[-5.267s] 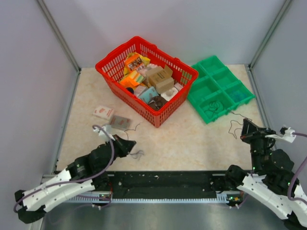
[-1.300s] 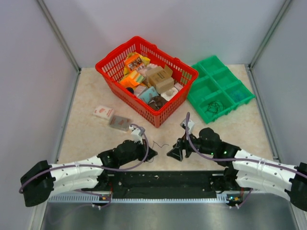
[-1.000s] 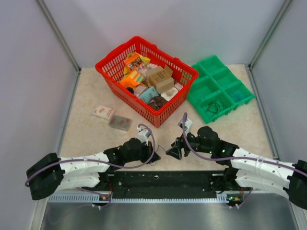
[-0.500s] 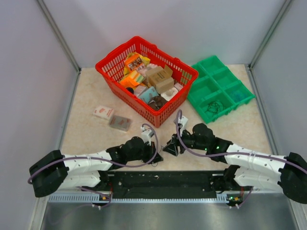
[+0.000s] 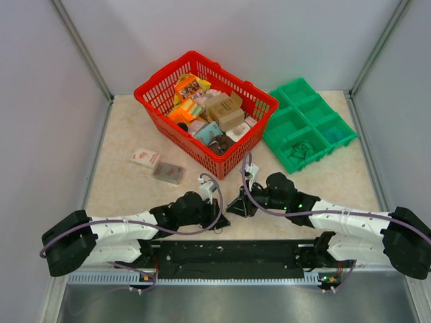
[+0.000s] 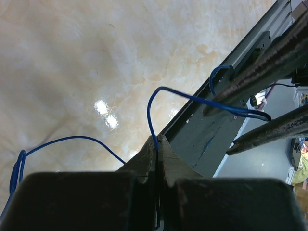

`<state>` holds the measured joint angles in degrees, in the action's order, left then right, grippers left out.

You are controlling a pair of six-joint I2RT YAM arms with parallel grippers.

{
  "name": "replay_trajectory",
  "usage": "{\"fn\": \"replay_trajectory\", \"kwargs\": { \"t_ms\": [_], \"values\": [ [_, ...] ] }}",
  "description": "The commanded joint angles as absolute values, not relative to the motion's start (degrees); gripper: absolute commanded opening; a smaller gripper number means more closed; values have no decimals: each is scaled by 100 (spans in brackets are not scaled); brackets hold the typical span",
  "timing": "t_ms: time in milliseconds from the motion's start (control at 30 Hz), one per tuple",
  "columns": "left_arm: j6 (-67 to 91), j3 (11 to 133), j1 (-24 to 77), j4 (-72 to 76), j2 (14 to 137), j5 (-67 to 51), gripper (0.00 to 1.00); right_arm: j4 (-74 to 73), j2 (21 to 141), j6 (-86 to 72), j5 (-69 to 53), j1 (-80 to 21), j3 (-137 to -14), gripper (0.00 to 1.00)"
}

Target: Untangle the cables

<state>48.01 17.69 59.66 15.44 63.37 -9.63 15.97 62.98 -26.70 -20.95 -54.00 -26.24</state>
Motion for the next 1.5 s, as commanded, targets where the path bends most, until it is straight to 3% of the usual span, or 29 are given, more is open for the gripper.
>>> {"fn": "replay_trajectory", "kwargs": {
  "t_ms": [0, 33, 67, 200, 433, 800, 933, 1067, 1167, 1267, 1367, 1400, 1467],
  "values": [
    [4746, 1942, 5950, 1802, 6258, -976, 0, 1942, 6311, -2821, -2302, -5467, -2663, 12],
    [4737, 1942, 5950, 1802, 6267, -958, 0, 2012, 6311, -2900, -2381, -5467, -2663, 1],
    [4729, 1960, 5950, 1767, 6258, -923, 0, 2074, 6250, -3022, -2391, -5458, -2654, 0],
    [4746, 2004, 5959, 1381, 6249, -642, 0, 2146, 5329, -3716, -1744, -5213, -2593, 0],
    [4772, 1881, 5950, 1195, 6161, -510, 0, 154, 3131, -3876, 278, -4598, -3531, 0],
    [4772, 1775, 5933, 1064, 5968, -422, 0, -1081, 2215, -2400, 2556, -4570, -5079, 0],
    [4781, 1784, 5933, 1081, 5941, -492, 0, -1413, 2635, -2048, 1997, -4570, -5352, 0],
    [4781, 1933, 5924, 1081, 5871, -676, 0, -1679, 3312, -2127, 199, -4562, -4915, 0],
    [4825, 2091, 5924, 1002, 5626, -799, 0, -1486, 3559, -2145, -753, -4570, -4387, 23],
    [4808, 2276, 5933, 775, 5344, -713, 5, -1179, 3603, -2145, -1299, -4570, -3834, 54],
    [4852, 2557, 5924, 99, 5186, -239, 42, -1125, 3831, -2442, -1362, -4562, -3525, 65],
    [4825, 2636, 5924, -182, 5159, -116, 49, -1099, 3902, -2556, -1397, -4562, -3446, 67],
    [4720, 2759, 5933, -552, 5098, -53, 51, -1020, 4165, -2794, -1459, -4579, -3288, 71]
  ]
}}
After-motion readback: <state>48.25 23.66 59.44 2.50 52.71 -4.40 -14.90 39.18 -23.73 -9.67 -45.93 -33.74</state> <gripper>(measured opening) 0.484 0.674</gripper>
